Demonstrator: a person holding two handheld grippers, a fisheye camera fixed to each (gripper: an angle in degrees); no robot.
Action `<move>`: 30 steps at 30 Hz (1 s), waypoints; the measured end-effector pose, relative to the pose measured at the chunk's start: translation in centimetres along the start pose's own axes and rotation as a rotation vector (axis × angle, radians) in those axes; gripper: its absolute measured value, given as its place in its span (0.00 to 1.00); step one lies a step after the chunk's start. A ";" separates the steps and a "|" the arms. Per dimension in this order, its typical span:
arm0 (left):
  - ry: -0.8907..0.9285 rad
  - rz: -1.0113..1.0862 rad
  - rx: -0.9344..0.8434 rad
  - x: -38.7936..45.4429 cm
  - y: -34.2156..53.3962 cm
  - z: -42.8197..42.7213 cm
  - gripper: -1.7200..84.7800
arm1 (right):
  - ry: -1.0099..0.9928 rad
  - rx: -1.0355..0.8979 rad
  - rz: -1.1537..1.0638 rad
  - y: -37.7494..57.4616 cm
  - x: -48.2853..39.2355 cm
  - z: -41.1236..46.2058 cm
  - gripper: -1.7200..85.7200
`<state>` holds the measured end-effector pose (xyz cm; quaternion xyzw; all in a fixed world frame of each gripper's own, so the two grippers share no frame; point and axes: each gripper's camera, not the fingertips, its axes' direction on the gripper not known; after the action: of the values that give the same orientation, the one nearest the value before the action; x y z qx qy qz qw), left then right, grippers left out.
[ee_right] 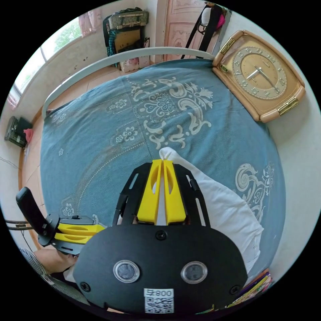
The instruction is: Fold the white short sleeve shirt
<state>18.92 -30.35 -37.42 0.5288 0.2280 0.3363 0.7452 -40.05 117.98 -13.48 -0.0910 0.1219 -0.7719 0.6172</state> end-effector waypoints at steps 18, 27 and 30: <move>-0.155 0.447 -0.306 18.3 3.5 11.8 0.03 | -0.639 0.299 0.403 18.6 29.6 -6.9 0.02; -0.231 0.472 -0.566 21.0 6.9 20.2 0.04 | -0.697 0.218 0.589 26.8 35.1 1.3 0.02; -0.237 0.464 -0.597 21.4 7.8 21.8 0.04 | -0.697 0.207 0.616 28.2 35.9 2.7 0.03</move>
<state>46.43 -26.64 -22.42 0.3615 -0.0930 0.4841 0.7914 -20.97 76.86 -19.71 -0.2423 -0.1487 -0.4846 0.8273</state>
